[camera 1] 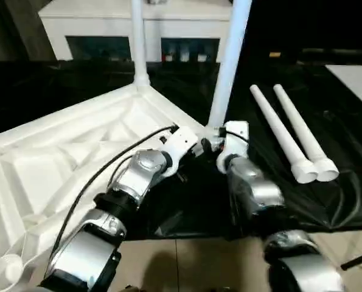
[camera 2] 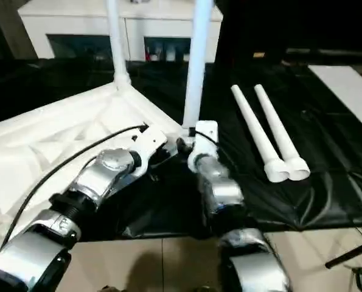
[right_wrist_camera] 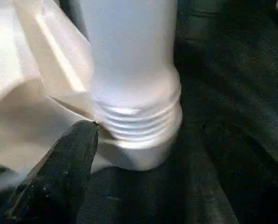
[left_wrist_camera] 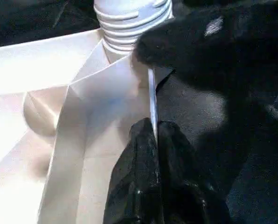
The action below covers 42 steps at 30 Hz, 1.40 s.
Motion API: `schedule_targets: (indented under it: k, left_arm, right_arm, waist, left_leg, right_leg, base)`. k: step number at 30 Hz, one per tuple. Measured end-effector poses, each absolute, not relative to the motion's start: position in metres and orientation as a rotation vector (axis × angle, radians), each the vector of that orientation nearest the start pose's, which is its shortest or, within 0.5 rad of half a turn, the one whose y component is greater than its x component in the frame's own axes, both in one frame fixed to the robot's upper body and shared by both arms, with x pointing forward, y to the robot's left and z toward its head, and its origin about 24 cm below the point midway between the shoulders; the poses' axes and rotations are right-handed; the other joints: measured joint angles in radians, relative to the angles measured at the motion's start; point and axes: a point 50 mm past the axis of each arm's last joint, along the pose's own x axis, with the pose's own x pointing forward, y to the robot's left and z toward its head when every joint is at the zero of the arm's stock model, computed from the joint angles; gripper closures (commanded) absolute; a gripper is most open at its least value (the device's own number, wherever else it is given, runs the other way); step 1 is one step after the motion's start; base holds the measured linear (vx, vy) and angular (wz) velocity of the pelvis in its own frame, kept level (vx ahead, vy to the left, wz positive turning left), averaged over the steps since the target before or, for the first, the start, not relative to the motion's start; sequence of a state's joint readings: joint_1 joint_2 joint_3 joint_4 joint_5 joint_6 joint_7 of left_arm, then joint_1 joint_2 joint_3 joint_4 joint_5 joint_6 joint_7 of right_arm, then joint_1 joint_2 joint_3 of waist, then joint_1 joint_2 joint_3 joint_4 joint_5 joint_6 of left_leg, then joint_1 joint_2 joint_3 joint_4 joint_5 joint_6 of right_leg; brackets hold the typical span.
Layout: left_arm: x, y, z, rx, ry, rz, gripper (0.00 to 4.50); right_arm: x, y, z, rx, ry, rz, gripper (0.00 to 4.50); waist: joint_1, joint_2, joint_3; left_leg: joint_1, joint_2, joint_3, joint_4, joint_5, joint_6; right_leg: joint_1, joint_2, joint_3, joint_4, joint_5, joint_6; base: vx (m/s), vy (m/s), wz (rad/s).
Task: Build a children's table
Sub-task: Rotate leg to tighten
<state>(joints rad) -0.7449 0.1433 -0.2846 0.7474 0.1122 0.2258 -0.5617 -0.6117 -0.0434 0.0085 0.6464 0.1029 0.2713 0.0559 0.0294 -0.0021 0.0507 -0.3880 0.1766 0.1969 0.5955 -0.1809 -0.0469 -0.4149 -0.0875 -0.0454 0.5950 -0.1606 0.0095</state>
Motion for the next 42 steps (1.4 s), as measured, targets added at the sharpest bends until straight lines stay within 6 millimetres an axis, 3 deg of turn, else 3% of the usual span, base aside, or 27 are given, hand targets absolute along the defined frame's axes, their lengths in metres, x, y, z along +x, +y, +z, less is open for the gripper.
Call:
schedule_targets:
  k: [5, 9, 12, 15, 33, 42]
  left_arm:
    - [0.348, 0.107, 0.06, 0.467, 0.346, -0.937, 4.5]
    - [0.339, 0.116, 0.06, 0.486, 0.356, -1.049, 4.5]
    - [0.323, 0.119, 0.059, 0.483, 0.378, -1.224, 4.5]
    - [0.316, 0.123, 0.06, 0.497, 0.413, -1.308, 4.5]
    - [0.31, 0.125, 0.061, 0.513, 0.445, -1.381, 4.5]
    - [0.309, 0.126, 0.062, 0.517, 0.45, -1.386, 4.5]
  right_arm:
    - [0.334, -0.147, 0.051, -0.14, 0.357, 0.491, 0.66]
    - [0.326, -0.146, 0.06, -0.146, 0.333, 0.691, 0.66]
    - [0.317, -0.157, 0.068, -0.175, 0.333, 0.847, 0.66]
    - [0.309, -0.156, 0.069, -0.189, 0.348, 0.96, 0.66]
    - [0.299, -0.152, 0.064, -0.292, 0.414, 1.124, 0.66]
    - [0.299, -0.153, 0.059, -0.279, 0.436, 1.117, 1.48]
  waist:
    - [0.005, 0.001, 0.0]
    - [0.006, 0.001, 0.001]
    - [0.026, 0.001, 0.001]
    - [0.029, 0.001, 0.001]
    - [0.03, 0.001, 0.001]
    - [0.03, 0.001, 0.001]
  left_leg:
    - [-0.004, 0.002, 0.001, 0.0, 0.002, 0.008]
    - [-0.003, 0.002, 0.002, 0.0, -0.001, 0.003]
    - [-0.001, 0.002, 0.004, 0.001, -0.001, 0.003]
    - [0.001, 0.002, 0.006, 0.002, -0.001, 0.003]
    - [0.002, 0.001, 0.006, 0.003, 0.0, 0.004]
    - [0.002, 0.001, 0.006, 0.003, 0.0, 0.004]
  right_leg:
    - [-0.004, 0.002, 0.0, -0.001, -0.006, -0.001]
    - [-0.003, 0.002, 0.0, 0.0, -0.006, -0.001]
    - [0.001, -0.001, 0.0, -0.001, -0.006, -0.002]
    - [0.003, -0.002, 0.001, 0.0, -0.006, -0.002]
    - [0.007, -0.003, 0.002, 0.001, -0.006, -0.002]
    - [0.007, -0.003, 0.002, 0.001, -0.006, -0.002]
  base:
    - [0.0, 0.0, 0.0]
    - [0.0, 0.0, 0.0]
    - [0.0, 0.0, 0.0]
    - [0.0, 0.0, 0.0]
    - [0.0, 0.0, 0.0]
    - [0.0, 0.0, 0.0]
